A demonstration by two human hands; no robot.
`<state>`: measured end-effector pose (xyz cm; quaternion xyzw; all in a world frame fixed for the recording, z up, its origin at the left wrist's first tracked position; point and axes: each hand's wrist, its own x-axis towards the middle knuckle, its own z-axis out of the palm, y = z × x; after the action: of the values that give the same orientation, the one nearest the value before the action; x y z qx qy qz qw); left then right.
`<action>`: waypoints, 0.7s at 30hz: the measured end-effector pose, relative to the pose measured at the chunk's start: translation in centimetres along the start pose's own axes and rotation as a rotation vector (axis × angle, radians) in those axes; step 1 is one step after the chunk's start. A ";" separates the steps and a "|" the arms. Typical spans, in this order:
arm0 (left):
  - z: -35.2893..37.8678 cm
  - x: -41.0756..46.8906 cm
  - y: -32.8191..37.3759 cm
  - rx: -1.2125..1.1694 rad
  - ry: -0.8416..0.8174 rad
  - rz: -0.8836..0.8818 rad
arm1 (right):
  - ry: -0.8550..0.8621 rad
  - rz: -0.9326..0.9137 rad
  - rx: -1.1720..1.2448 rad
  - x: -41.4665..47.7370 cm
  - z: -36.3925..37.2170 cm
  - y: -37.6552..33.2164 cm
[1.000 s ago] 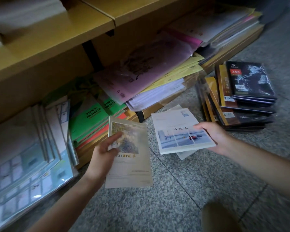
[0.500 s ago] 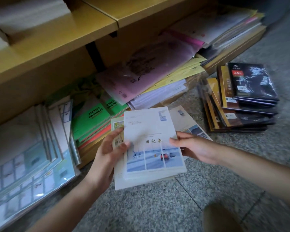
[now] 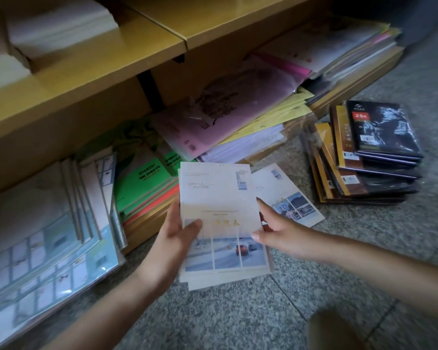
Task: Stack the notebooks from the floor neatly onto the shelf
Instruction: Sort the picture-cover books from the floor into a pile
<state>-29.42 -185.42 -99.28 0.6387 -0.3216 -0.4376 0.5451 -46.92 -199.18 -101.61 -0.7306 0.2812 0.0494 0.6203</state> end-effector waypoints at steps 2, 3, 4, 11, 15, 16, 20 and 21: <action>0.0 -0.5 0.7 0.082 -0.026 0.082 | 0.042 -0.081 -0.030 -0.6 0.2 -0.5; -0.1 -0.7 1.2 0.106 -0.037 0.132 | 0.069 -0.127 -0.014 -1.3 0.1 -1.0; -0.3 -0.9 1.9 0.110 -0.048 0.180 | 0.107 -0.195 -0.006 -2.0 0.0 -1.6; -1.1 -1.7 9.3 0.057 -0.020 0.600 | 0.415 -0.874 -0.193 -4.3 -2.1 -10.3; -3.1 -0.3 14.3 0.114 0.197 0.814 | 0.386 -0.881 0.007 -2.1 -3.4 -16.6; -3.4 -0.2 15.5 0.101 0.269 0.845 | 0.345 -0.830 0.105 -1.7 -3.5 -18.2; -5.1 -0.4 18.2 -0.011 0.591 0.831 | 0.007 -0.528 0.256 -0.1 -2.6 -22.5; -5.6 -0.4 18.7 -0.004 0.644 0.805 | -0.010 -0.501 0.262 0.3 -2.2 -23.4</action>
<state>-23.24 -186.44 -80.81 0.5656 -0.3569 0.0249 0.7430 -36.23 -199.64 -80.70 -0.6907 0.0928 -0.1386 0.7037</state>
